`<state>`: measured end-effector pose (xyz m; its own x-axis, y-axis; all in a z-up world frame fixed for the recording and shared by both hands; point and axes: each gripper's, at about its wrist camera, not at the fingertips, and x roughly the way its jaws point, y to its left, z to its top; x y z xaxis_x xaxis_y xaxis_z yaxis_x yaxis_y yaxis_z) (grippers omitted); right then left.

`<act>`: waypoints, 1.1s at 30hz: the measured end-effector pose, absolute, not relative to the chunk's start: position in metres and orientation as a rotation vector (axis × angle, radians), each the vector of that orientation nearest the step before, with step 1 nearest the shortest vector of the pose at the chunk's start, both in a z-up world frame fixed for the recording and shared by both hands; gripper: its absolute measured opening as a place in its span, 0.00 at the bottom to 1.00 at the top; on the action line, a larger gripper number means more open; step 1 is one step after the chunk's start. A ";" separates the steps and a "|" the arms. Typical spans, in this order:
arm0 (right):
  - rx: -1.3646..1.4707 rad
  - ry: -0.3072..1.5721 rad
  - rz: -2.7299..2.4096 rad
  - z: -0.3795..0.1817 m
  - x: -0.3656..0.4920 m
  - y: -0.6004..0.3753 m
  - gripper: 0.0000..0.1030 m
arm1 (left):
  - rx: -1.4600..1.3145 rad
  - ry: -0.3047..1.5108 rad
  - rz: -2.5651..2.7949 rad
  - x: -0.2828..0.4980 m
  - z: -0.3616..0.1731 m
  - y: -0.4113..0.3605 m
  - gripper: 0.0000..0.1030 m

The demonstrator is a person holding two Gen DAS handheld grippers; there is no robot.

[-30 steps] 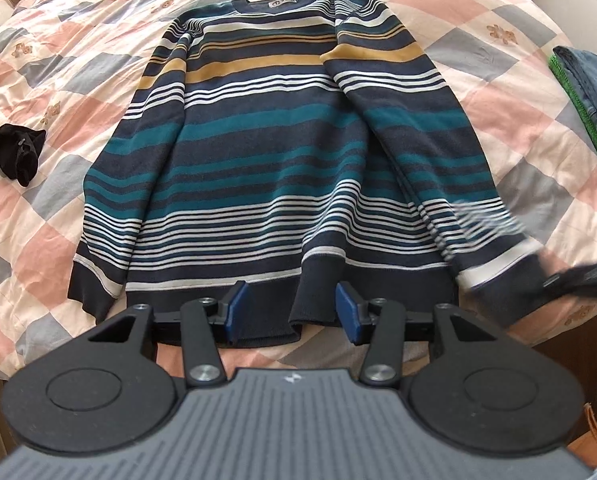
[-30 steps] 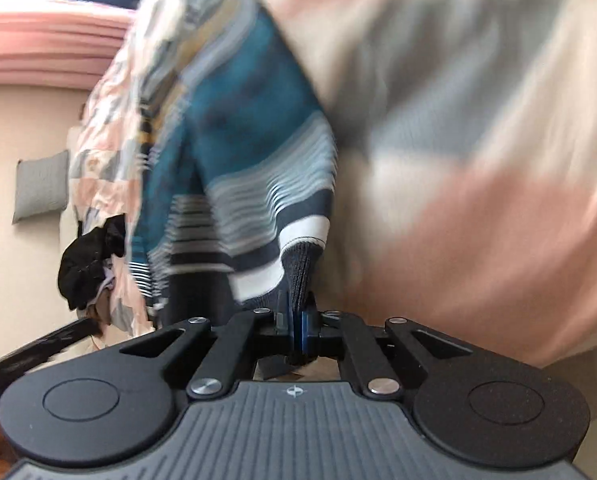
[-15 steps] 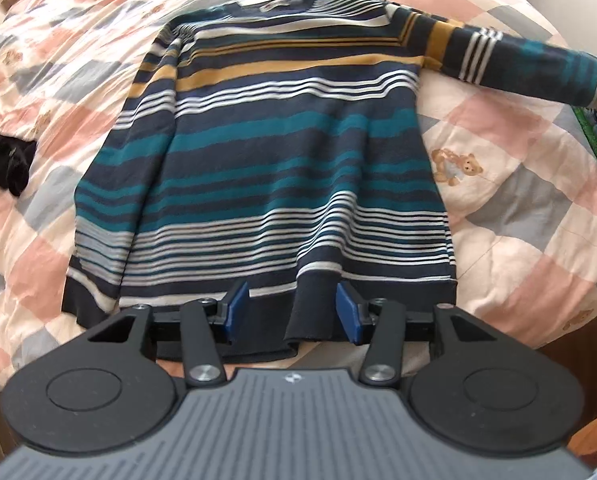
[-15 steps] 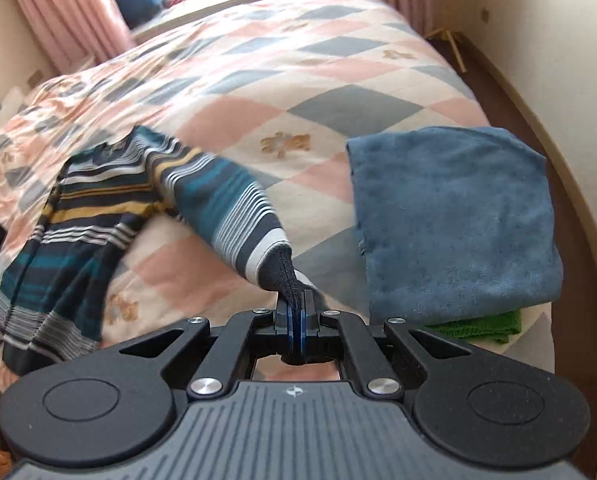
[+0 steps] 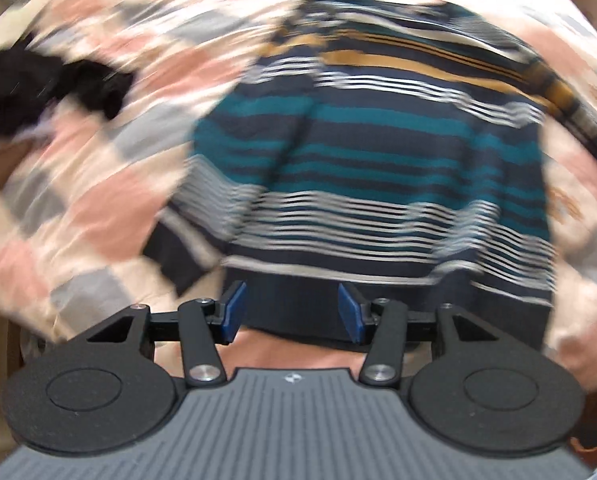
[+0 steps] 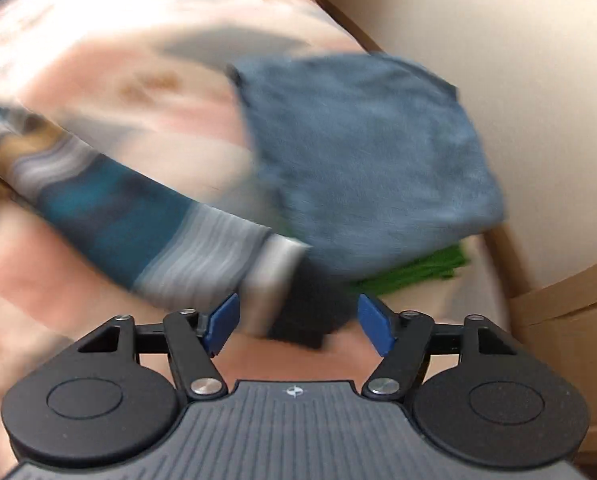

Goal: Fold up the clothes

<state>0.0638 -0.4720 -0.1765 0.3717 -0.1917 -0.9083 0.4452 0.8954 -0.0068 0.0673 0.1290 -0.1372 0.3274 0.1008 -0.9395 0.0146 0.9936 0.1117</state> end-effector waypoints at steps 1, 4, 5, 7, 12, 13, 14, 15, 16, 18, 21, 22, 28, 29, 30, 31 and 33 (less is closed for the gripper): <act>0.301 1.117 -0.355 -0.176 0.065 -0.456 0.71 | 0.085 1.238 0.083 0.069 -0.141 0.144 0.45; 0.413 1.146 -0.161 -0.182 0.069 -0.392 0.71 | 0.045 1.241 0.139 0.078 -0.158 0.187 0.45; 0.455 1.162 -0.093 -0.185 0.072 -0.366 0.71 | 0.030 1.244 0.159 0.082 -0.165 0.201 0.45; 0.508 1.182 0.024 -0.189 0.079 -0.314 0.70 | -0.034 1.258 0.187 0.088 -0.177 0.233 0.44; 0.518 1.224 0.156 -0.187 0.092 -0.189 0.70 | -0.178 1.311 0.196 0.106 -0.213 0.301 0.39; 0.514 1.232 0.163 -0.186 0.095 -0.172 0.70 | -0.200 1.319 0.183 0.111 -0.220 0.312 0.39; 0.507 1.236 0.156 -0.183 0.096 -0.155 0.70 | -0.211 1.324 0.167 0.116 -0.226 0.318 0.39; 0.500 1.240 0.145 -0.181 0.099 -0.143 0.70 | -0.220 1.331 0.149 0.121 -0.233 0.326 0.39; 0.497 1.246 0.130 -0.179 0.100 -0.134 0.70 | -0.225 1.338 0.133 0.127 -0.239 0.331 0.39; 0.503 1.256 0.099 -0.175 0.096 -0.117 0.70 | -0.225 1.349 0.099 0.139 -0.251 0.337 0.40; 0.507 1.266 0.062 -0.174 0.087 -0.099 0.70 | -0.149 1.370 0.018 0.152 -0.270 0.340 0.43; 0.508 1.272 0.051 -0.175 0.085 -0.094 0.70 | -0.120 1.372 -0.015 0.155 -0.272 0.338 0.43; 0.516 1.293 -0.023 -0.179 0.077 -0.073 0.70 | 0.082 1.371 -0.224 0.160 -0.278 0.331 0.39; 0.516 1.295 -0.032 -0.180 0.076 -0.071 0.70 | 0.097 1.371 -0.256 0.160 -0.277 0.331 0.28; 0.516 1.297 -0.041 -0.180 0.075 -0.068 0.70 | 0.107 1.372 -0.290 0.160 -0.276 0.330 0.12; 0.518 1.298 -0.048 -0.181 0.074 -0.066 0.70 | 0.127 1.372 -0.313 0.160 -0.275 0.329 0.03; 0.522 1.298 -0.060 -0.180 0.072 -0.062 0.70 | 0.183 1.352 -0.363 0.155 -0.270 0.326 0.01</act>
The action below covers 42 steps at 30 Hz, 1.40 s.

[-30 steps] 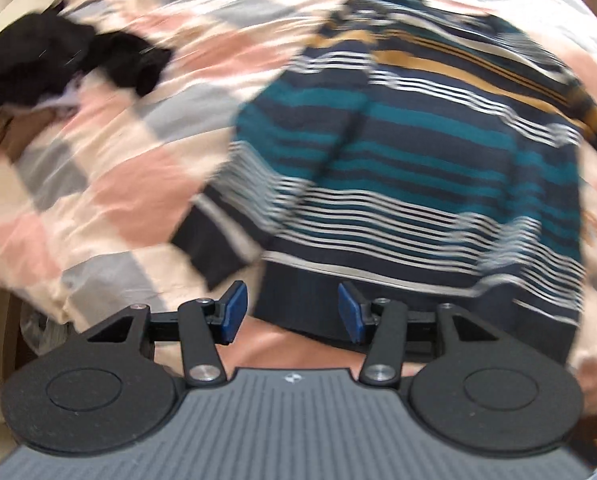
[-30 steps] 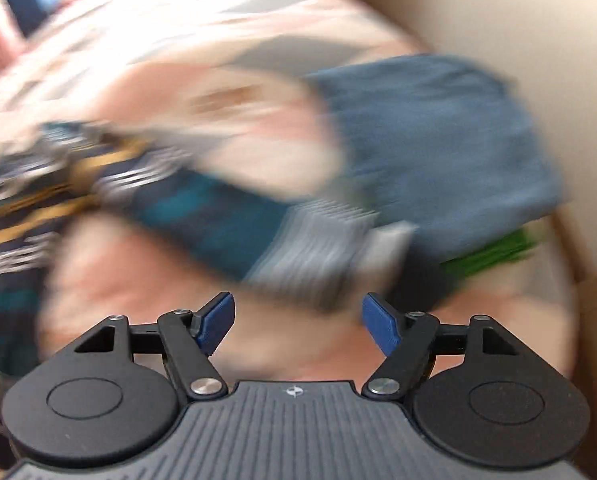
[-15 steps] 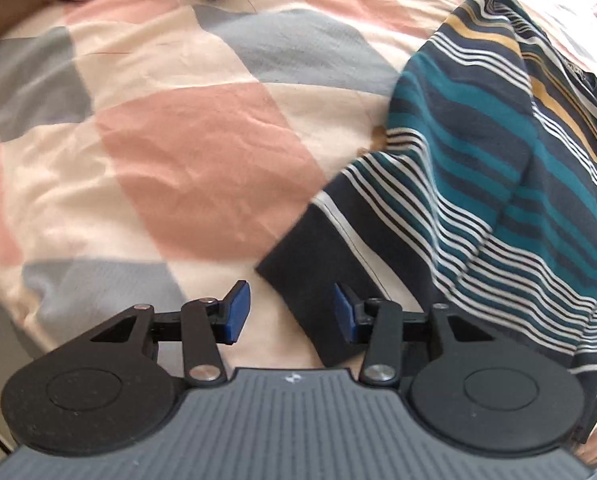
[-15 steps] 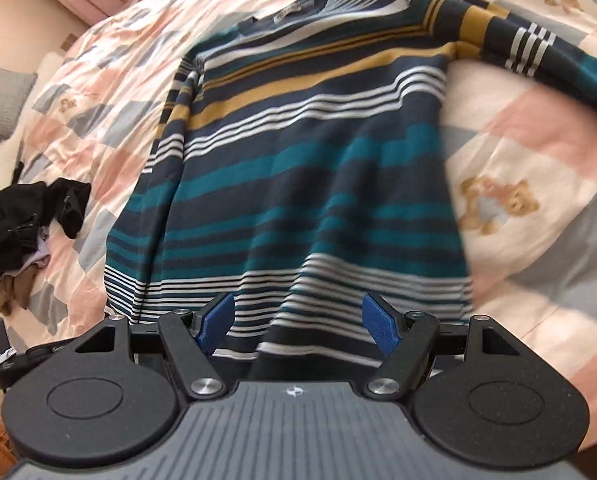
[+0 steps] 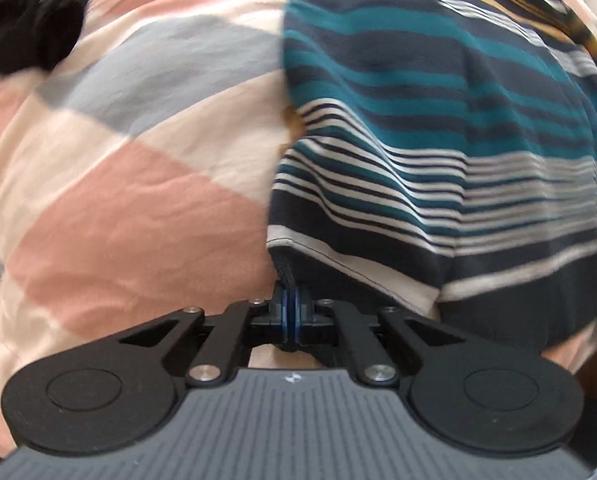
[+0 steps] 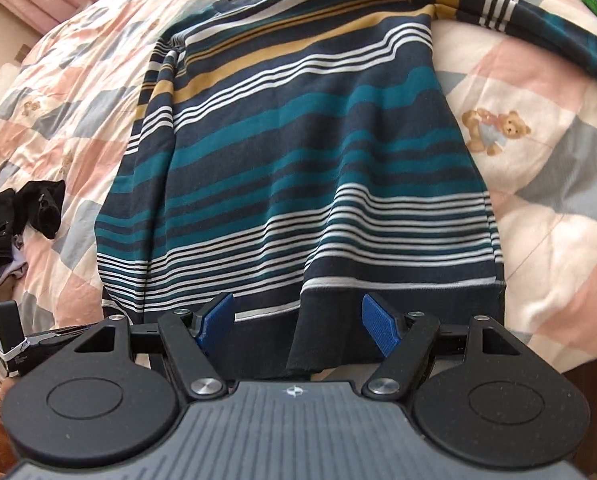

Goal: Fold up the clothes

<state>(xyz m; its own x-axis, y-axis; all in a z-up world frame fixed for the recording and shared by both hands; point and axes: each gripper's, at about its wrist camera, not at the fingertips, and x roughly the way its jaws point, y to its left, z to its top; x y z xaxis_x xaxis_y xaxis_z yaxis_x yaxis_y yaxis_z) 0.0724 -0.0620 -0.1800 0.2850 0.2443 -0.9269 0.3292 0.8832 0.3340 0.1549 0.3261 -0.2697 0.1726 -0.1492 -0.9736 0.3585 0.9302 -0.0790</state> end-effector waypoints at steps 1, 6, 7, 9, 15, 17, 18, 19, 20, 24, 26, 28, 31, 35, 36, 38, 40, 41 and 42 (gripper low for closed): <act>0.523 1.297 -0.066 -0.180 0.072 -0.060 0.70 | 0.206 1.329 -0.389 0.152 -0.265 0.327 0.01; 0.537 1.285 -0.096 -0.180 0.069 -0.056 0.70 | 0.223 1.316 -0.477 0.146 -0.261 0.339 0.05; 0.537 1.284 -0.102 -0.180 0.069 -0.055 0.70 | 0.219 1.333 -0.489 0.151 -0.264 0.337 0.07; 0.541 1.280 -0.110 -0.181 0.067 -0.055 0.70 | 0.222 1.345 -0.517 0.159 -0.268 0.333 0.10; 0.514 1.267 -0.099 -0.178 0.066 -0.057 0.71 | 0.247 1.351 -0.607 0.169 -0.266 0.337 0.21; 0.497 1.260 -0.076 -0.176 0.069 -0.056 0.71 | 0.237 1.338 -0.640 0.172 -0.262 0.341 0.43; 0.483 1.259 -0.056 -0.176 0.071 -0.054 0.71 | 0.222 1.336 -0.659 0.173 -0.262 0.342 0.49; 0.464 1.260 -0.030 -0.175 0.074 -0.050 0.71 | 0.212 1.340 -0.678 0.173 -0.263 0.340 0.48; 0.436 1.261 -0.007 -0.173 0.078 -0.045 0.71 | 0.221 1.348 -0.690 0.174 -0.264 0.335 0.42; 0.349 1.240 0.079 -0.159 0.092 -0.026 0.71 | 0.356 1.385 -0.696 0.173 -0.265 0.316 0.01; 0.329 1.220 0.109 -0.149 0.097 -0.019 0.71 | 0.378 1.374 -0.676 0.173 -0.252 0.318 0.01; 0.300 1.209 0.133 -0.139 0.103 -0.014 0.71 | 0.417 1.352 -0.635 0.174 -0.233 0.324 0.01; 0.219 1.204 0.176 -0.126 0.114 -0.003 0.71 | 0.463 1.310 -0.589 0.182 -0.203 0.332 0.01; 0.147 1.200 0.228 -0.116 0.130 0.008 0.71 | 0.518 1.231 -0.562 0.197 -0.167 0.345 0.01; 0.139 1.194 0.236 -0.114 0.132 0.010 0.71 | 0.530 1.212 -0.545 0.203 -0.163 0.349 0.01; 0.130 1.181 0.249 -0.111 0.137 0.013 0.71 | 0.555 1.175 -0.509 0.218 -0.155 0.358 0.01; 0.126 1.170 0.254 -0.109 0.140 0.015 0.71 | 0.570 1.134 -0.441 0.238 -0.137 0.378 0.01; 0.124 1.166 0.253 -0.108 0.142 0.016 0.71 | 0.580 1.110 -0.403 0.248 -0.128 0.390 0.01; 0.124 1.164 0.250 -0.107 0.143 0.015 0.71 | 0.592 1.082 -0.364 0.260 -0.118 0.398 0.01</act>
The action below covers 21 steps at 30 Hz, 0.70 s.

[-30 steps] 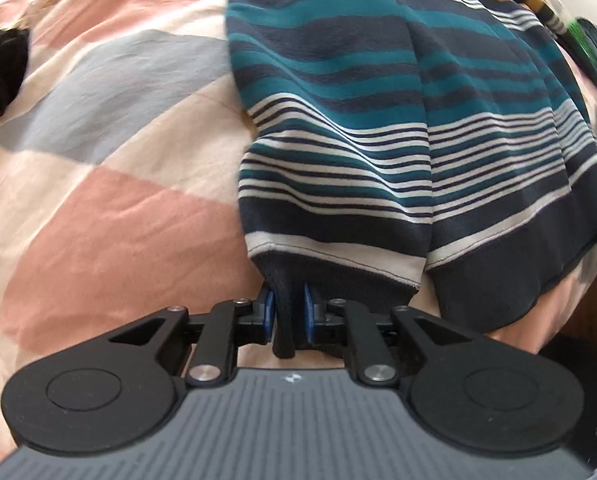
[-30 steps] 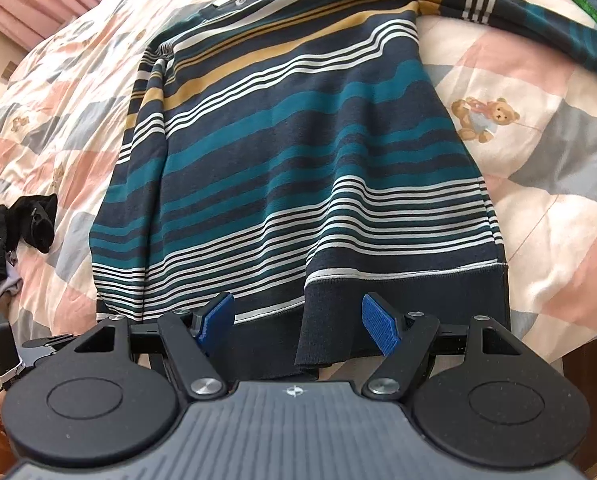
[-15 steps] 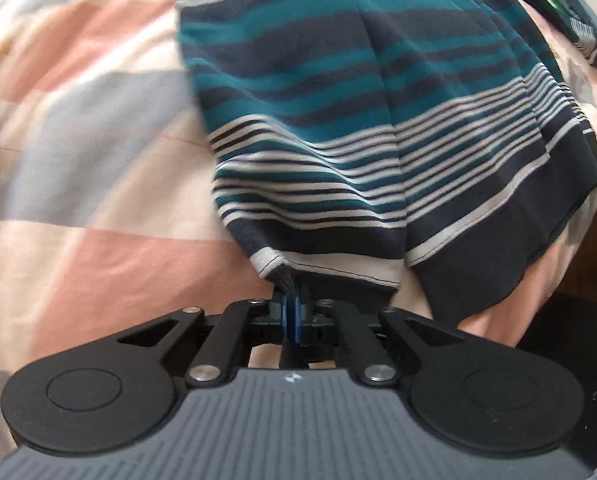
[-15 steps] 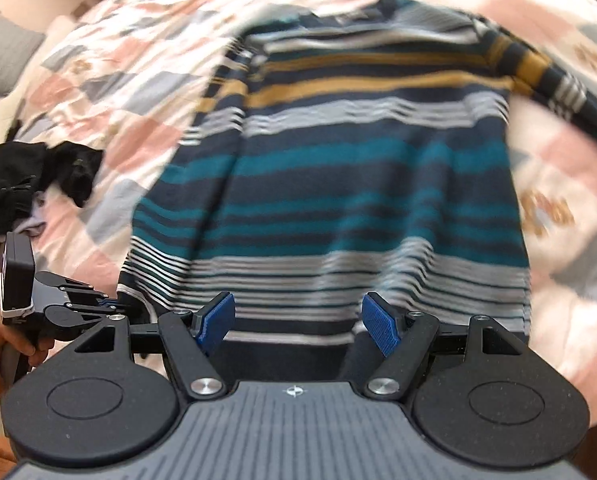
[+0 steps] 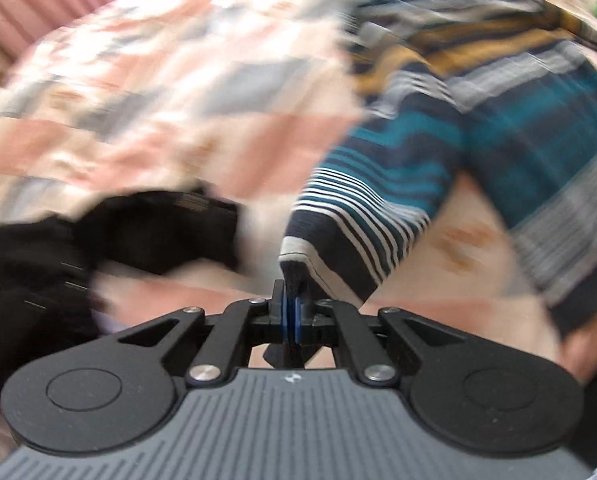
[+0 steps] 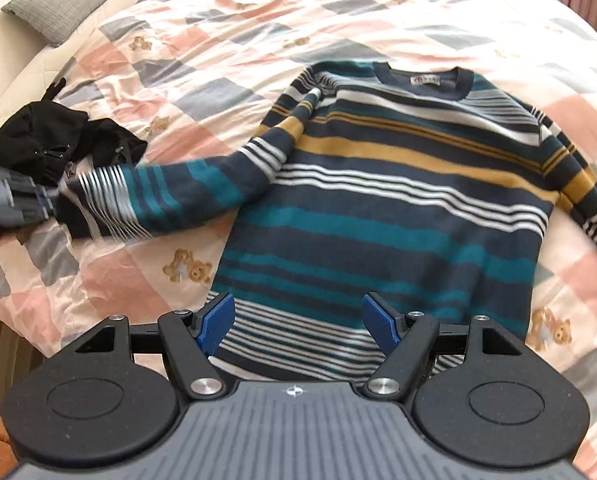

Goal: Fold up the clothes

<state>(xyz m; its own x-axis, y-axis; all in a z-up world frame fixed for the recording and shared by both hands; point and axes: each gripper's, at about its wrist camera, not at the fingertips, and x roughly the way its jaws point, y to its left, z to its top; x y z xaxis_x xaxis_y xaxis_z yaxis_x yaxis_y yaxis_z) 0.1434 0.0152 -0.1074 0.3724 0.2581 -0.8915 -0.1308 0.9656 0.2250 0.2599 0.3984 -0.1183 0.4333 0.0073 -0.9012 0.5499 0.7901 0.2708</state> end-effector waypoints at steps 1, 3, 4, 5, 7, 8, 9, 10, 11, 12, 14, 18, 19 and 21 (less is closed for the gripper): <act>0.123 1.161 0.247 -0.107 0.144 0.015 0.71 | 0.604 1.053 -0.324 0.273 -0.109 0.407 0.01; 0.132 1.158 0.233 -0.105 0.144 0.011 0.71 | 0.630 0.998 -0.241 0.299 -0.090 0.424 0.01; 0.136 1.157 0.226 -0.105 0.144 0.008 0.71 | 0.637 0.986 -0.204 0.312 -0.085 0.432 0.01; 0.142 1.156 0.213 -0.105 0.143 0.005 0.71 | 0.644 0.976 -0.167 0.325 -0.080 0.441 0.01; 0.160 1.161 0.177 -0.107 0.139 -0.003 0.71 | 0.661 0.965 -0.100 0.350 -0.078 0.457 0.01; 0.171 1.165 0.158 -0.109 0.137 -0.008 0.71 | 0.674 0.975 -0.078 0.359 -0.083 0.461 0.02; 0.183 1.170 0.138 -0.111 0.134 -0.014 0.71 | 0.690 0.991 -0.061 0.367 -0.092 0.464 0.02; 0.196 1.176 0.118 -0.114 0.131 -0.019 0.71 | 0.711 1.011 -0.041 0.374 -0.104 0.466 0.02; 0.211 1.184 0.100 -0.117 0.128 -0.024 0.71 | 0.720 1.049 -0.028 0.377 -0.120 0.468 0.03; 0.227 1.194 0.079 -0.122 0.125 -0.031 0.71 | 0.728 1.088 -0.016 0.381 -0.136 0.469 0.04; 0.250 1.216 0.030 -0.131 0.117 -0.047 0.71 | 0.744 1.167 0.010 0.387 -0.167 0.473 0.08; 0.342 1.237 -0.084 -0.141 0.087 -0.089 0.73 | 0.636 1.244 0.059 0.363 -0.185 0.481 0.18; 0.375 1.240 -0.112 -0.145 0.076 -0.101 0.73 | 0.587 1.252 0.060 0.353 -0.182 0.482 0.20; 0.441 1.243 -0.167 -0.151 0.055 -0.126 0.73 | 0.469 1.263 0.035 0.322 -0.171 0.474 0.18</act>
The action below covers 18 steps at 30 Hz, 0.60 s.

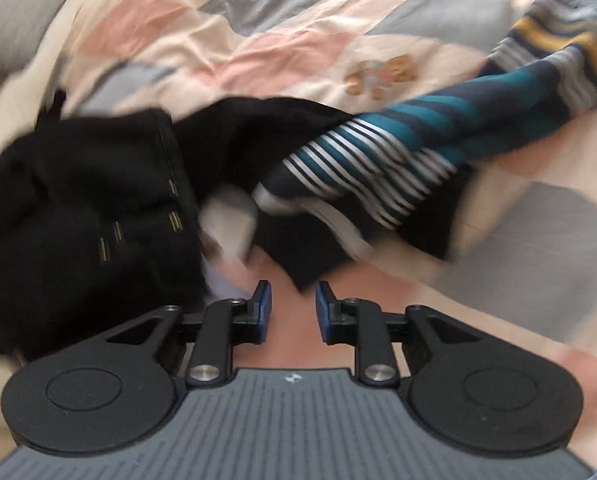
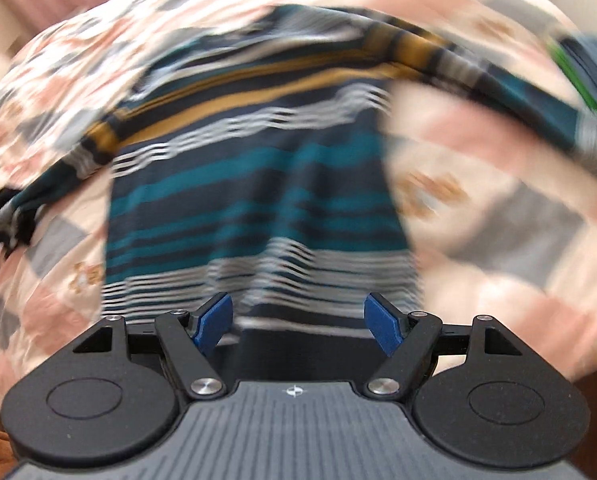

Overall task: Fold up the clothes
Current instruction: 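Grasp the hem with the right gripper while the left gripper holds the hem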

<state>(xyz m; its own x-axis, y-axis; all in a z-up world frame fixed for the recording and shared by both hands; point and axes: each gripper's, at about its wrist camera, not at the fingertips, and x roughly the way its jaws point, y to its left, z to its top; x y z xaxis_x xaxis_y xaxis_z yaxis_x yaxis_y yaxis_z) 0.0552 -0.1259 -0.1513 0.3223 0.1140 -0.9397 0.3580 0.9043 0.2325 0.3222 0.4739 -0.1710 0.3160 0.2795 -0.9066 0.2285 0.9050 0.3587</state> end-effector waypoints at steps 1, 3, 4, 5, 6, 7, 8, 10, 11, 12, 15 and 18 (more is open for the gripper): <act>0.490 1.241 -0.184 -0.157 0.045 -0.137 0.73 | 0.400 1.272 0.009 0.304 -0.164 0.468 0.18; 0.590 1.234 -0.217 -0.169 0.025 -0.159 0.73 | 0.272 1.321 -0.126 0.265 -0.159 0.443 0.21; 0.635 1.232 -0.216 -0.177 0.017 -0.166 0.73 | 0.224 1.343 -0.199 0.244 -0.159 0.425 0.22; 0.667 1.236 -0.209 -0.186 0.012 -0.172 0.72 | 0.170 1.366 -0.274 0.223 -0.163 0.405 0.24; 0.698 1.240 -0.202 -0.195 0.008 -0.178 0.68 | 0.097 1.397 -0.350 0.203 -0.168 0.385 0.27; 0.730 1.245 -0.195 -0.204 0.003 -0.184 0.66 | 0.027 1.425 -0.407 0.186 -0.175 0.367 0.27; 0.752 1.247 -0.180 -0.212 0.001 -0.187 0.64 | -0.045 1.452 -0.461 0.170 -0.182 0.349 0.27; 0.782 1.255 -0.154 -0.226 -0.001 -0.194 0.64 | -0.146 1.482 -0.492 0.145 -0.196 0.321 0.27; 0.789 1.261 -0.144 -0.232 -0.002 -0.198 0.64 | -0.194 1.488 -0.484 0.136 -0.202 0.315 0.29; 0.796 1.267 -0.134 -0.238 -0.003 -0.201 0.64 | -0.241 1.493 -0.456 0.130 -0.207 0.314 0.34; 0.782 1.287 -0.083 -0.254 -0.001 -0.205 0.64 | -0.355 1.496 -0.359 0.113 -0.222 0.315 0.37; 0.766 1.292 -0.048 -0.269 0.000 -0.211 0.65 | -0.429 1.463 -0.302 0.107 -0.232 0.310 0.39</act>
<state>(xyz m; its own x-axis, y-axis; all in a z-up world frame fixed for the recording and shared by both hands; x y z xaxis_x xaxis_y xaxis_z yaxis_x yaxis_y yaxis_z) -0.0002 -0.2113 -0.2686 0.3105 0.3764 -0.8729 0.4400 0.7571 0.4830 0.1066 0.3102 -0.2322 0.0916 -0.4498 -0.8884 -0.0610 0.8879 -0.4559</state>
